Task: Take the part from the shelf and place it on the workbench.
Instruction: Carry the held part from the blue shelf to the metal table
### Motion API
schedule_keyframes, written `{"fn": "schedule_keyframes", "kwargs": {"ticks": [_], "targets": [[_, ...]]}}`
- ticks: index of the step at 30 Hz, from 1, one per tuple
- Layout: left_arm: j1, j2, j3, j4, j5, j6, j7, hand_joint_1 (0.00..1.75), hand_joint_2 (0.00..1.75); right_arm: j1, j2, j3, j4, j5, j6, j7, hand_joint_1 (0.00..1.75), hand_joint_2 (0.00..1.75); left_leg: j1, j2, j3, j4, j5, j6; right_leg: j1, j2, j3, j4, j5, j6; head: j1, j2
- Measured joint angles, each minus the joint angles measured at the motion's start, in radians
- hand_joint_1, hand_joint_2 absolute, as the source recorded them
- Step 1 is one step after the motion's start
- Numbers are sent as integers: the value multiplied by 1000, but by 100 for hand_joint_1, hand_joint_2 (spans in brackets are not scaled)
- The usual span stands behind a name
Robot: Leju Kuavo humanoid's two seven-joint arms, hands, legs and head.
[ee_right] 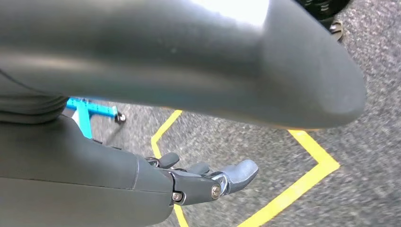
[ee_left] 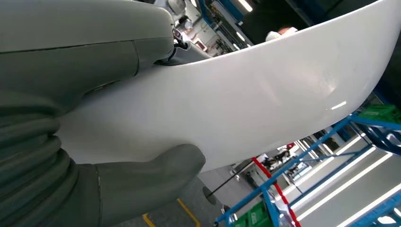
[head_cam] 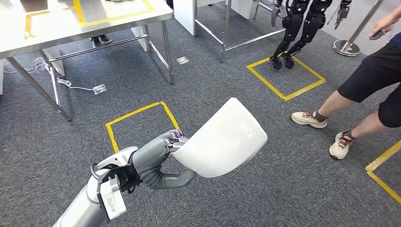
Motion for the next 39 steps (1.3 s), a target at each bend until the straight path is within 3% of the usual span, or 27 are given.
{"fn": "schedule_keyframes", "kwargs": {"ticks": [2,3,4,6,8,10,11,13,15,17,18,19,21,23,25,26,27,29,31,34,36,39], "targets": [[1,-3,0,-1,-5,-1,3,175,175,-2,0,0,0,1,0,2,0,0,1,-22,-6,-2,4,-15,3,8,12,-30,2,-5,1,0],[1,-4,0,-2,-8,-2,4,175,175,-5,0,0,0,2,0,2,0,0,3,-32,-9,-5,6,-23,3,-3,13,-32,4,-10,1,0],[2,-3,0,-4,-11,-2,5,175,175,-7,0,0,0,4,0,3,0,0,3,-26,-11,-3,5,-29,2,-15,14,-36,6,-17,1,0],[2,-3,0,-8,-15,-2,7,175,175,-9,2,0,0,7,1,2,0,0,0,26,-33,41,-28,-38,0,-40,18,-44,10,-32,-7,0],[4,-3,1,-11,-16,-2,8,175,175,-6,2,0,0,10,2,2,0,0,-1,82,-89,163,-96,-44,3,-68,19,-45,9,-39,-15,0],[12,-2,1,-11,-18,-2,11,175,175,-3,2,0,0,11,3,1,0,0,0,95,-138,268,-136,-48,5,-98,18,-44,7,-41,-17,0],[16,-2,1,-11,-20,-2,12,175,175,-3,2,0,0,11,4,0,0,0,0,98,-137,271,-127,-49,5,-113,18,-44,7,-40,-18,0],[20,-1,2,-14,-25,-2,12,175,175,-5,2,0,0,11,6,-2,0,0,1,118,-74,161,-66,-48,5,-139,22,-42,3,-36,-20,0],[21,-2,3,-19,-30,-2,11,175,175,-6,3,0,0,11,9,-5,0,0,-2,157,-7,38,-24,-37,10,-160,27,-38,-3,-28,-21,0],[23,-3,5,-23,-31,-2,10,175,175,-7,2,0,0,12,11,-7,0,0,-6,166,9,2,-17,-21,14,-178,32,-36,-6,-16,-18,0],[25,-3,5,-25,-32,-2,10,175,175,-8,2,0,0,12,12,-8,0,0,-6,153,8,0,-14,-15,13,-187,34,-37,-6,-11,-17,0],[26,-3,5,-28,-32,-2,10,175,175,-10,2,0,0,12,13,-9,0,0,-5,142,7,-2,-11,-9,11,-187,37,-36,-8,-4,-16,0],[27,-6,6,-34,-35,-2,11,175,175,-13,2,0,0,16,15,-13,0,0,0,121,7,-8,-4,4,6,-143,25,0,-37,8,-13,0],[29,-10,6,-37,-38,-2,14,175,175,-10,2,0,0,21,16,-15,0,0,3,98,3,-9,2,11,3,-83,-28,113,-101,15,-7,0],[34,-13,6,-39,-44,-2,19,175,175,-6,1,0,0,23,14,-17,0,0,2,71,-3,-7,4,13,3,-67,-85,227,-143,17,-4,0],[37,-13,7,-40,-47,-2,22,175,175,-4,1,0,0,23,12,-18,0,0,2,60,-5,-6,5,13,3,-65,-94,240,-136,15,-3,0],[39,-14,7,-43,-49,-2,24,175,175,-5,1,0,0,23,10,-20,0,0,2,50,-5,-5,6,13,3,-64,-83,213,-111,13,-2,0],[43,-16,9,-50,-51,-5,28,175,175,-9,-1,0,0,22,6,-23,0,0,2,36,-5,-3,6,10,3,-54,-21,78,-42,4,1,0],[46,-18,12,-57,-51,-8,30,175,175,-15,-3,0,0,22,4,-28,0,0,-1,27,-6,-2,5,0,7,-44,24,-22,-11,-5,2,0],[50,-19,17,-65,-53,-11,31,175,175,-19,-4,0,0,22,2,-36,0,0,0,25,-8,-6,4,-20,11,-46,29,-42,-7,-18,2,0],[51,-18,22,-69,-56,-13,31,175,175,-18,-4,0,0,23,3,-39,0,0,-1,52,-19,22,-14,-30,7,-52,34,-50,-3,-31,-2,0],[53,-18,24,-70,-59,-16,31,175,175,-15,-4,0,0,23,3,-40,0,0,-1,91,-105,195,-99,-40,6,-65,39,-52,-6,-42,-11,0]]}}
